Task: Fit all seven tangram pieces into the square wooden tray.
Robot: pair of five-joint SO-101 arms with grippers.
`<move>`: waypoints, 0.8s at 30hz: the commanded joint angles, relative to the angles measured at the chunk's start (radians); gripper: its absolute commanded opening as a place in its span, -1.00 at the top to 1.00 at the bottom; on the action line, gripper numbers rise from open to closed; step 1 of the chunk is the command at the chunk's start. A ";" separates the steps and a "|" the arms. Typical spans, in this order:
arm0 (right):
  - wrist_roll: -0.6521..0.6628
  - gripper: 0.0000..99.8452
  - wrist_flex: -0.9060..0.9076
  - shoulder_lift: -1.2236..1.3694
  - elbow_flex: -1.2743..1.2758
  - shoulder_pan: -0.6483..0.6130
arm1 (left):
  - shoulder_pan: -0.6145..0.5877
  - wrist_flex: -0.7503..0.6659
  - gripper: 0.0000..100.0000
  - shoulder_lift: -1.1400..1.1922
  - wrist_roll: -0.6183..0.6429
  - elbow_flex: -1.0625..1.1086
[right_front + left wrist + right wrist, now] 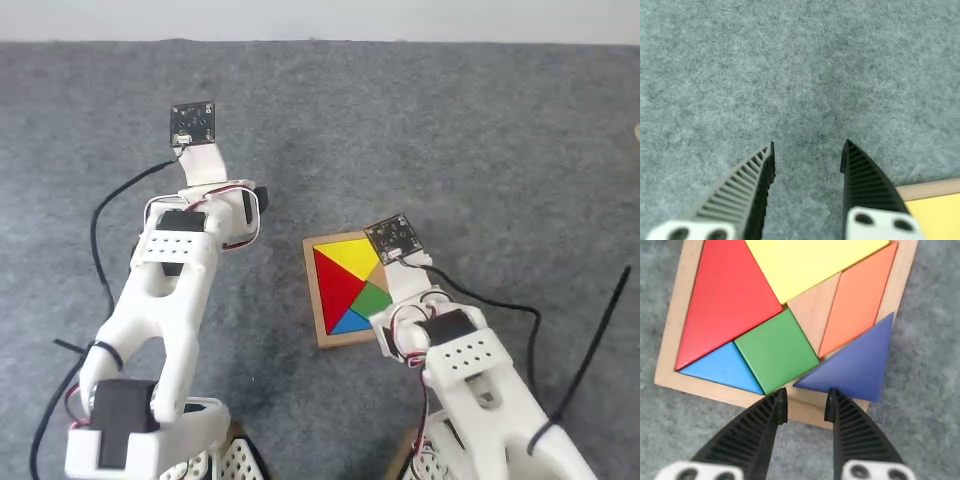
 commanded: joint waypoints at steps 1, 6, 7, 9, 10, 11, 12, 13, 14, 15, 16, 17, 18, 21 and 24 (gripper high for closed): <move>-0.018 0.71 -0.016 0.031 -0.051 -0.033 | 0.006 -0.023 0.58 -0.015 -0.012 -0.005; -0.103 0.71 -0.005 -0.010 -0.075 -0.099 | 0.006 -0.023 0.58 -0.015 -0.012 -0.005; -0.103 0.71 -0.005 -0.031 -0.077 -0.102 | 0.006 -0.023 0.58 -0.015 -0.012 -0.007; -0.106 0.71 0.012 -0.082 -0.077 -0.102 | 0.006 -0.023 0.58 -0.015 -0.014 -0.007; -0.106 0.71 0.033 -0.113 -0.080 -0.099 | 0.006 -0.023 0.58 -0.015 -0.023 -0.008; -0.106 0.71 0.059 -0.150 -0.087 -0.099 | 0.006 -0.023 0.58 -0.015 -0.037 -0.008; -0.104 0.71 0.088 -0.188 -0.097 -0.097 | 0.006 -0.023 0.58 -0.015 -0.043 -0.008; -0.103 0.71 0.116 -0.228 -0.109 -0.096 | 0.006 -0.023 0.58 -0.015 -0.043 -0.008; -0.101 0.71 0.137 -0.260 -0.123 -0.085 | 0.006 -0.023 0.58 -0.015 -0.043 -0.008; -0.100 0.71 0.147 -0.292 -0.133 -0.064 | 0.006 -0.023 0.58 -0.015 -0.043 -0.008; -0.092 0.71 0.150 -0.312 -0.140 -0.031 | 0.006 -0.023 0.58 -0.015 -0.043 -0.007; -0.072 0.71 0.148 -0.320 -0.143 0.008 | 0.006 -0.023 0.58 -0.015 -0.041 -0.007; -0.048 0.71 0.145 -0.314 -0.144 0.044 | 0.006 -0.023 0.58 -0.015 -0.041 -0.007; -0.008 0.71 0.093 -0.260 -0.143 0.125 | 0.006 -0.023 0.58 -0.015 -0.041 -0.007; 0.000 0.71 0.012 -0.173 -0.149 0.151 | 0.006 -0.023 0.58 -0.015 -0.041 -0.004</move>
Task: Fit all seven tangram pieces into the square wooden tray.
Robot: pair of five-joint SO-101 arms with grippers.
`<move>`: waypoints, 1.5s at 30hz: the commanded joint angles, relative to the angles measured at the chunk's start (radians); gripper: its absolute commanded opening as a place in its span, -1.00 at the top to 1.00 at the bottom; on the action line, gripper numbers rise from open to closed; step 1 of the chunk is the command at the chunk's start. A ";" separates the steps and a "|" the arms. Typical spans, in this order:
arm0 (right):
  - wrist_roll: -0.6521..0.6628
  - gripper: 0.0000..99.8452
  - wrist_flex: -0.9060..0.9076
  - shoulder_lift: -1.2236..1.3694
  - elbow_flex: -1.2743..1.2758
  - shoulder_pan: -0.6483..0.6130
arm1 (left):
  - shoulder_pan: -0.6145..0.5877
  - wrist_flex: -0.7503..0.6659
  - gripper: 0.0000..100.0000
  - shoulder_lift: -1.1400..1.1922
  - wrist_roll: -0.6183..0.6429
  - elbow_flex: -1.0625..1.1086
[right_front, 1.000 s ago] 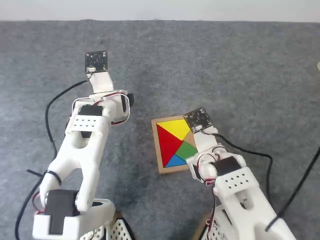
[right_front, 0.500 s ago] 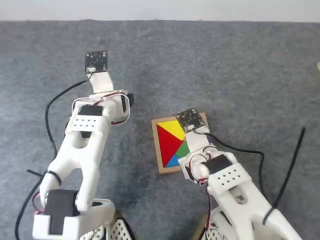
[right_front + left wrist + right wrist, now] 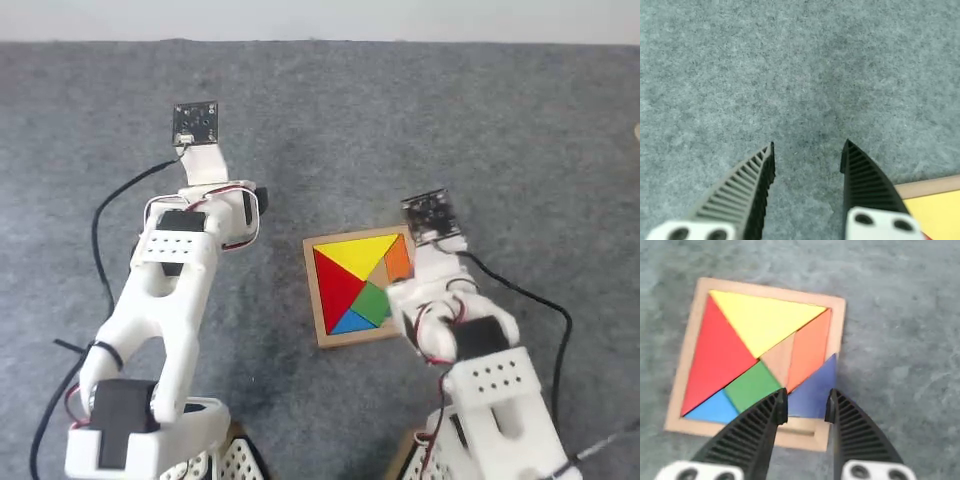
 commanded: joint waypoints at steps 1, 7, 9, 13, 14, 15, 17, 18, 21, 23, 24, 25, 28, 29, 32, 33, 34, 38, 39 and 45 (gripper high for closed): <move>0.021 0.71 -0.104 0.094 -0.061 0.030 | 0.006 -0.023 0.58 -0.015 -0.008 -0.004; 0.018 0.71 -0.234 0.315 -0.106 0.030 | 0.006 -0.023 0.58 -0.015 -0.009 -0.004; 0.017 0.71 -0.248 0.381 -0.132 0.030 | 0.006 -0.023 0.58 -0.015 -0.011 -0.004; 0.015 0.71 -0.291 0.467 -0.146 0.028 | 0.006 -0.023 0.58 -0.015 -0.011 -0.005; 0.015 0.71 -0.302 0.479 -0.143 0.028 | 0.006 -0.023 0.58 -0.015 -0.011 -0.007; 0.015 0.71 -0.305 0.487 -0.143 0.027 | 0.006 -0.023 0.58 -0.015 -0.011 -0.007; 0.015 0.71 -0.302 0.496 -0.141 0.027 | 0.006 -0.023 0.58 -0.015 -0.011 -0.007; 0.015 0.71 -0.300 0.498 -0.138 0.027 | 0.006 -0.023 0.58 -0.015 -0.011 -0.007; 0.020 0.71 -0.300 0.495 -0.103 0.021 | 0.006 -0.023 0.58 -0.015 -0.011 -0.008; 0.020 0.71 -0.300 0.495 -0.086 0.021 | 0.006 -0.023 0.58 -0.015 -0.011 -0.008; 0.020 0.71 -0.300 0.495 -0.081 0.021 | 0.006 -0.023 0.58 -0.015 -0.011 -0.008; 0.020 0.71 -0.297 0.495 -0.080 0.021 | 0.006 -0.023 0.58 -0.015 -0.011 -0.008; 0.020 0.71 -0.254 0.493 -0.087 0.019 | 0.006 -0.023 0.58 -0.015 -0.011 -0.008; 0.020 0.71 -0.248 0.493 -0.087 0.010 | 0.006 -0.023 0.58 -0.015 -0.011 -0.008; 0.015 0.71 -0.239 0.493 -0.083 -0.027 | 0.006 -0.023 0.58 -0.015 -0.011 -0.008; 0.015 0.71 -0.226 0.493 -0.086 -0.036 | 0.006 -0.023 0.58 -0.015 -0.011 -0.008; 0.015 0.71 -0.219 0.493 -0.089 -0.045 | 0.006 -0.023 0.58 -0.015 -0.011 -0.008; 0.014 0.71 -0.209 0.469 -0.097 -0.054 | 0.006 -0.023 0.58 -0.015 -0.011 -0.008; 0.014 0.71 -0.208 0.453 -0.092 -0.054 | 0.006 -0.023 0.58 -0.015 -0.011 -0.008; 0.012 0.71 -0.154 0.354 -0.083 -0.051 | 0.006 -0.023 0.58 -0.015 -0.011 -0.008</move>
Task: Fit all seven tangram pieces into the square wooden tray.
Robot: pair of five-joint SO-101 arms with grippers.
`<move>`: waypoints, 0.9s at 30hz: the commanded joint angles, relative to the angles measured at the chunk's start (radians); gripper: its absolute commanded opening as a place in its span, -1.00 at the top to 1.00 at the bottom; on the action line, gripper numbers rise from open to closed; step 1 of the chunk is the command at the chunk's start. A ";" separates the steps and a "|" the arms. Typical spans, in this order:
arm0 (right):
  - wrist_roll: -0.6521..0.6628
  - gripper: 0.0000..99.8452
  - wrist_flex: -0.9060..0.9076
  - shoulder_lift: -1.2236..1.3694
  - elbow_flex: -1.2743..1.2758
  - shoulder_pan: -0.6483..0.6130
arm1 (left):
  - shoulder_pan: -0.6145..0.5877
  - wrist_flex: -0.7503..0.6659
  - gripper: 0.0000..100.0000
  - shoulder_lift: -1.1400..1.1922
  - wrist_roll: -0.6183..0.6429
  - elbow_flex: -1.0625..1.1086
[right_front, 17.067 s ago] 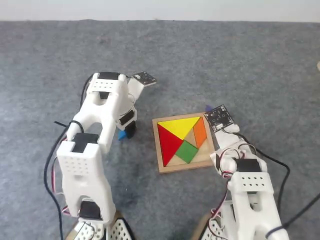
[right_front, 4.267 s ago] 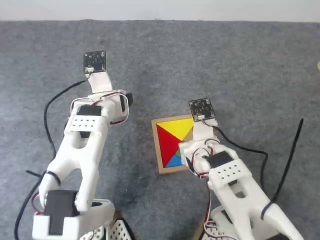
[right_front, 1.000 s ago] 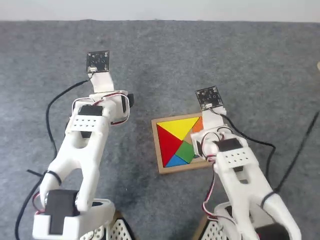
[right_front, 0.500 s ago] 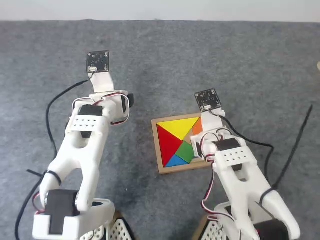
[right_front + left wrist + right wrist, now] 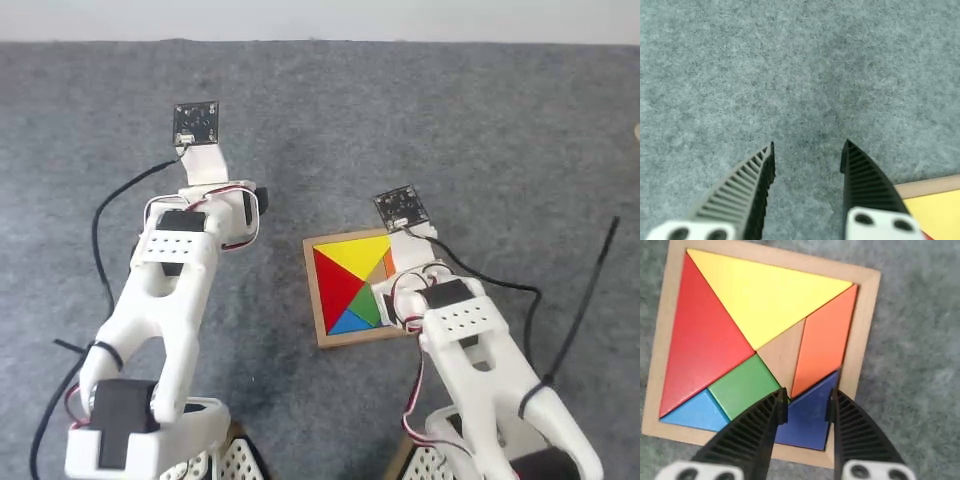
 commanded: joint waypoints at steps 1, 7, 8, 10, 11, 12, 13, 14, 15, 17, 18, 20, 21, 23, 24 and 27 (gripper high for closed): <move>-0.002 0.71 0.015 -0.094 -0.005 -0.002 | 0.006 -0.023 0.58 -0.015 -0.008 -0.008; -0.068 0.71 -0.054 -0.142 -0.002 -0.079 | 0.006 -0.023 0.58 -0.015 -0.008 -0.007; -0.071 0.71 -0.056 -0.125 -0.006 -0.090 | 0.006 -0.023 0.58 -0.015 -0.008 -0.007; -0.071 0.71 -0.064 -0.077 -0.008 -0.091 | 0.006 -0.023 0.58 -0.015 -0.008 -0.004; -0.069 0.71 -0.074 -0.047 -0.008 -0.090 | 0.006 -0.023 0.58 -0.015 -0.008 -0.004; -0.064 0.71 -0.084 -0.015 -0.008 -0.088 | 0.006 -0.023 0.58 -0.015 -0.008 -0.004; -0.064 0.71 -0.091 0.015 -0.009 -0.079 | 0.006 -0.023 0.58 -0.015 -0.008 -0.004; -0.064 0.71 -0.096 0.042 -0.014 -0.068 | 0.006 -0.023 0.58 -0.015 -0.008 -0.004; -0.064 0.71 -0.091 0.070 -0.028 -0.056 | 0.006 -0.023 0.58 -0.015 -0.008 -0.004; -0.064 0.71 -0.090 0.122 -0.051 -0.027 | 0.006 -0.023 0.58 -0.015 -0.008 -0.004; -0.064 0.71 -0.090 0.142 -0.058 -0.013 | 0.006 -0.023 0.58 -0.015 -0.008 -0.004; -0.064 0.71 -0.094 0.173 -0.071 0.004 | 0.006 -0.023 0.58 -0.015 -0.008 -0.004; -0.064 0.71 -0.096 0.180 -0.072 0.007 | 0.006 -0.023 0.58 -0.015 -0.008 -0.004; -0.064 0.71 -0.093 0.179 -0.072 0.007 | 0.006 -0.023 0.58 -0.015 -0.009 -0.004; -0.064 0.71 -0.091 0.177 -0.072 0.007 | 0.006 -0.023 0.58 -0.015 -0.009 -0.004; -0.066 0.71 -0.090 0.156 -0.072 0.008 | 0.006 -0.023 0.58 -0.015 -0.009 -0.004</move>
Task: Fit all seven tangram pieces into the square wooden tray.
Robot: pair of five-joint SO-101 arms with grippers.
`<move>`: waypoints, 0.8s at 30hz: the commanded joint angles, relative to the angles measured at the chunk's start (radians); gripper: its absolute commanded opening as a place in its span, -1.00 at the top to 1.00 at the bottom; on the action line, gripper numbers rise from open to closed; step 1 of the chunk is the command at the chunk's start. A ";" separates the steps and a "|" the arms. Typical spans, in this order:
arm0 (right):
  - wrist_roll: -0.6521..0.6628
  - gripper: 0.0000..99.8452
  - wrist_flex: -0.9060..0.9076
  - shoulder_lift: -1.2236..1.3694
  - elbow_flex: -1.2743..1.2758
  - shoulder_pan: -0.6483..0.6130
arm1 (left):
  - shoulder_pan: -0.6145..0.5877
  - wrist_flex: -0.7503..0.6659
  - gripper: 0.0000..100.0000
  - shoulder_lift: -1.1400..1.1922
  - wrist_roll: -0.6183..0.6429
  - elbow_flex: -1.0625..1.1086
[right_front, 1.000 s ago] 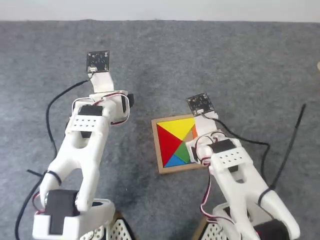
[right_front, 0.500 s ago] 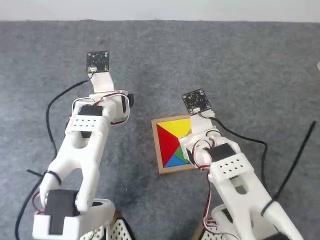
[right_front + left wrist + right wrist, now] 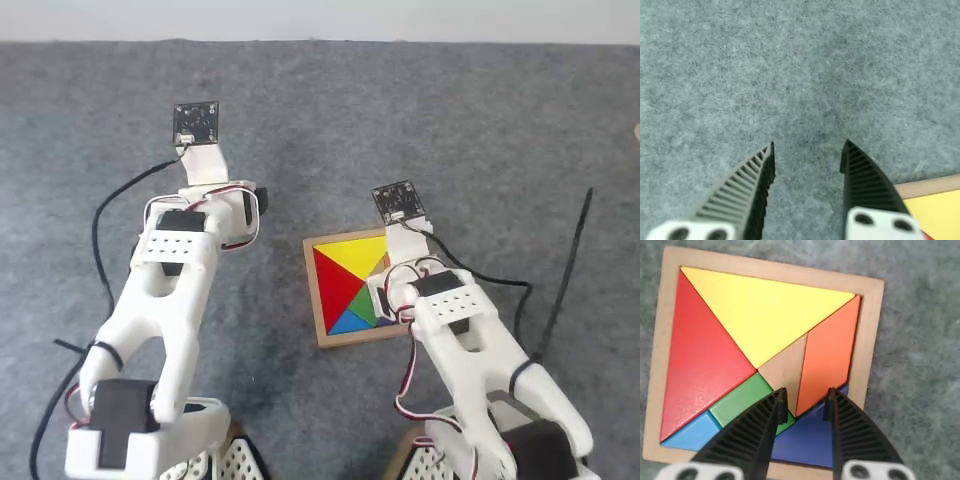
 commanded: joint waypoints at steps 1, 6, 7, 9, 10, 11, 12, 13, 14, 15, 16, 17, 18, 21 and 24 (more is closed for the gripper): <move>-0.008 0.71 -0.001 -0.028 -0.025 0.019 | 0.006 -0.023 0.58 -0.015 -0.009 -0.004; -0.012 0.71 0.059 -0.200 -0.015 0.019 | 0.006 -0.023 0.58 -0.015 -0.009 -0.005; -0.017 0.71 0.088 -0.252 -0.014 0.019 | 0.006 -0.023 0.58 -0.015 -0.009 -0.005; -0.055 0.71 0.140 -0.372 0.003 0.031 | 0.006 -0.023 0.58 -0.021 -0.009 -0.005; -0.075 0.71 0.154 -0.435 0.021 0.041 | 0.006 -0.021 0.58 -0.026 -0.009 -0.004; -0.087 0.71 0.162 -0.503 0.046 0.050 | 0.006 -0.020 0.58 -0.028 -0.009 -0.004; -0.091 0.71 0.165 -0.568 0.078 0.061 | 0.006 -0.020 0.58 -0.028 -0.009 -0.004; -0.089 0.71 0.166 -0.631 0.114 0.065 | 0.006 -0.020 0.58 -0.028 -0.009 -0.004; -0.089 0.71 0.166 -0.687 0.149 0.071 | 0.006 -0.020 0.58 -0.028 -0.009 -0.005; -0.089 0.72 0.168 -0.740 0.187 0.073 | 0.008 -0.020 0.58 -0.028 -0.009 -0.005; -0.089 0.75 0.168 -0.792 0.224 0.073 | 0.008 -0.020 0.58 -0.028 -0.009 -0.005; -0.087 0.79 0.168 -0.846 0.259 0.073 | 0.008 -0.021 0.58 -0.028 -0.009 -0.004; -0.084 0.83 0.168 -0.898 0.290 0.073 | 0.008 -0.021 0.58 -0.028 -0.009 -0.004; -0.005 0.91 0.193 -1.027 0.354 0.073 | 0.009 -0.021 0.58 -0.029 -0.009 -0.004; 0.020 0.92 0.254 -1.138 0.399 0.073 | 0.012 -0.023 0.58 -0.044 -0.008 -0.001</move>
